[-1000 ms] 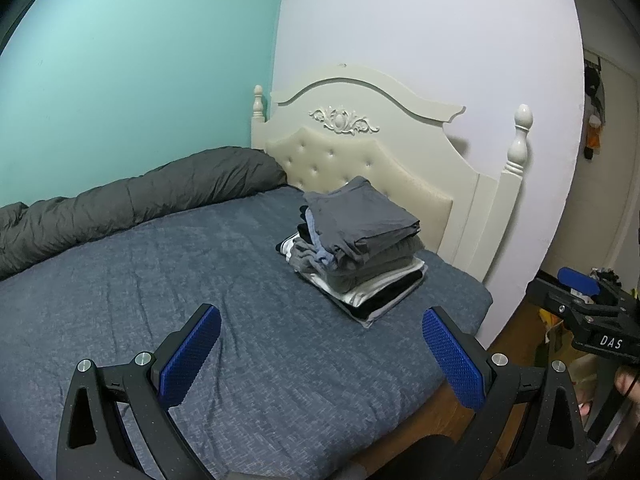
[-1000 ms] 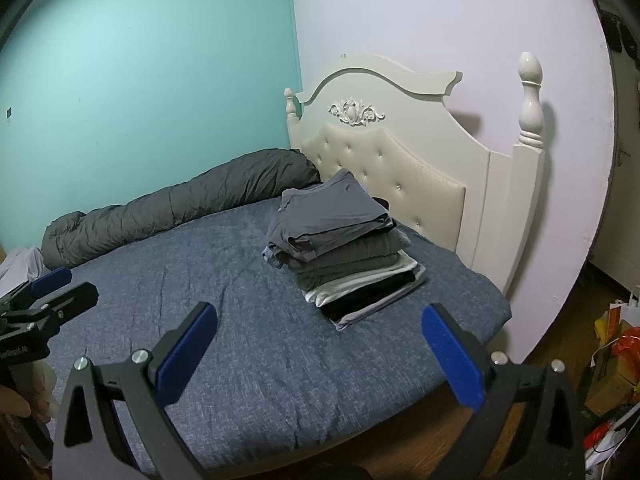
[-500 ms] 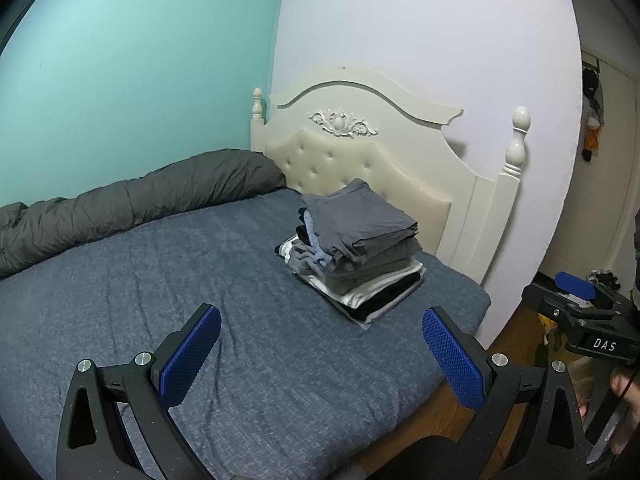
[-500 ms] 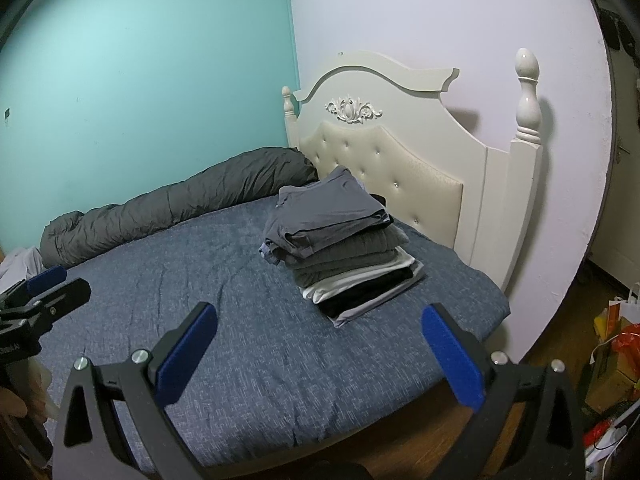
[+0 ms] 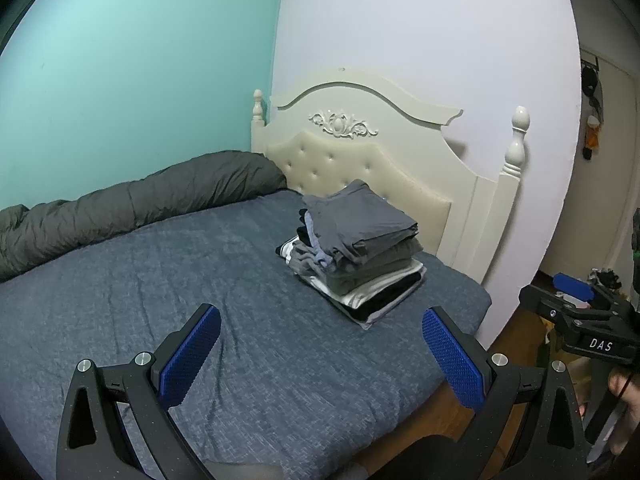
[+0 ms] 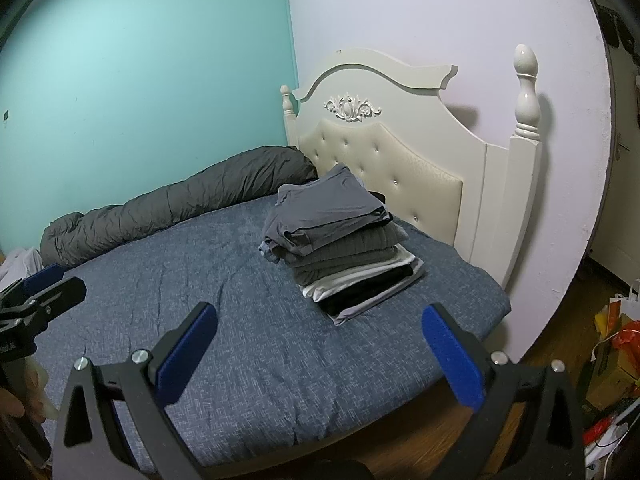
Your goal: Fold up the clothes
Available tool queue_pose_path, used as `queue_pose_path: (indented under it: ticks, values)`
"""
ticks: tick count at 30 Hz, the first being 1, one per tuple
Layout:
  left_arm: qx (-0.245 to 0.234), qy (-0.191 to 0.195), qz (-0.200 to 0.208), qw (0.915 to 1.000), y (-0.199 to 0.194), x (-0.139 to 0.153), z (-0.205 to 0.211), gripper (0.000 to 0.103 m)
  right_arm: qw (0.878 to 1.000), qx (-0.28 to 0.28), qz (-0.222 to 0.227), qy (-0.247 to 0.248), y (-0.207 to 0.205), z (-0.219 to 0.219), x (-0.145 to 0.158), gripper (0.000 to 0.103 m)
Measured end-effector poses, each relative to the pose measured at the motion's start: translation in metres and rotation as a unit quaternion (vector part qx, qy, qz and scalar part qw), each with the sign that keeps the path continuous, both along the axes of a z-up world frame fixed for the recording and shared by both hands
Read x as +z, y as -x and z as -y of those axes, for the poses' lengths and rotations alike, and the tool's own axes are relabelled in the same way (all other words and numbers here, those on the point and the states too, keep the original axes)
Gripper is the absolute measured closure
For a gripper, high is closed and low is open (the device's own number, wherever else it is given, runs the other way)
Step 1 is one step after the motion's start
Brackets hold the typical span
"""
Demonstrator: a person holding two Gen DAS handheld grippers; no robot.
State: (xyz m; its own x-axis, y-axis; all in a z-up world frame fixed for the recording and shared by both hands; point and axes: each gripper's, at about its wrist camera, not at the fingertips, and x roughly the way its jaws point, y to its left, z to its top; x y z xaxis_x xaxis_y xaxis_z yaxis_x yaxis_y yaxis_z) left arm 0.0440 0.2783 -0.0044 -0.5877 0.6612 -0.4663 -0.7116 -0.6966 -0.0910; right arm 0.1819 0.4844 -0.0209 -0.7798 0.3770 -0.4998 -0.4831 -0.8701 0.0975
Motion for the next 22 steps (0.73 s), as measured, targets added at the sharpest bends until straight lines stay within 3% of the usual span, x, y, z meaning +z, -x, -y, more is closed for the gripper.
queue_pose_path:
  ticks: [22]
  values:
    - [-0.006, -0.004, 0.009, 0.9999, 0.0011, -0.0050, -0.0010, 0.000, 1.000, -0.002, 0.006, 0.000, 0.0007, -0.0019, -0.0039, 0.000]
